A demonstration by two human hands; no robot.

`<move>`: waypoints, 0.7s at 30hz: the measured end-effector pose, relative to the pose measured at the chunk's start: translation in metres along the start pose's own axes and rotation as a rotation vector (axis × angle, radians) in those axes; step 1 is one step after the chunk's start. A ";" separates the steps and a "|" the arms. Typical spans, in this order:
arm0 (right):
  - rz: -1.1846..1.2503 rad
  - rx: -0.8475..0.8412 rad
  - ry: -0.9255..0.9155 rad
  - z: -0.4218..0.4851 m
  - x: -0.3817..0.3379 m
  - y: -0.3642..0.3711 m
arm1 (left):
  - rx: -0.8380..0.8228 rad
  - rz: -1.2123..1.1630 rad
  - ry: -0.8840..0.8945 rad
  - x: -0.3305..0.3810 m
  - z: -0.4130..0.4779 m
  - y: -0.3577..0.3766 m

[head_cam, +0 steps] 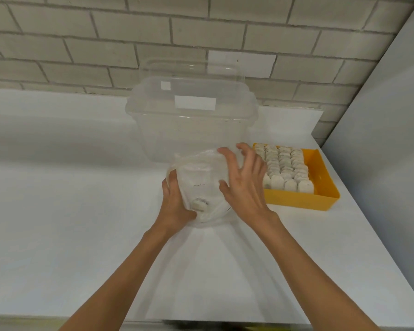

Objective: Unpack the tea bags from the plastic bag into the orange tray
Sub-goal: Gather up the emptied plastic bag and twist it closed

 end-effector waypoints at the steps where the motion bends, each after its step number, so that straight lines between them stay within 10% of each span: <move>1: -0.015 0.006 -0.067 -0.003 -0.010 0.003 | -0.011 0.004 -0.011 0.001 0.000 0.001; 5: 0.042 -0.127 -0.330 -0.021 -0.036 0.035 | -0.062 0.058 -0.115 -0.004 0.000 0.002; 11: -0.021 -0.590 -0.259 -0.028 -0.026 0.081 | -0.094 0.109 -0.139 -0.008 0.000 0.003; 21: 0.575 -0.575 0.115 0.005 0.013 0.059 | 0.145 0.575 0.134 0.035 -0.001 -0.020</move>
Point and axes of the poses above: each hand's wrist, its own z-axis towards the middle knuckle, its own y-axis out of the palm, x = y × z, the point moved 9 cm from there along z, towards the middle knuckle
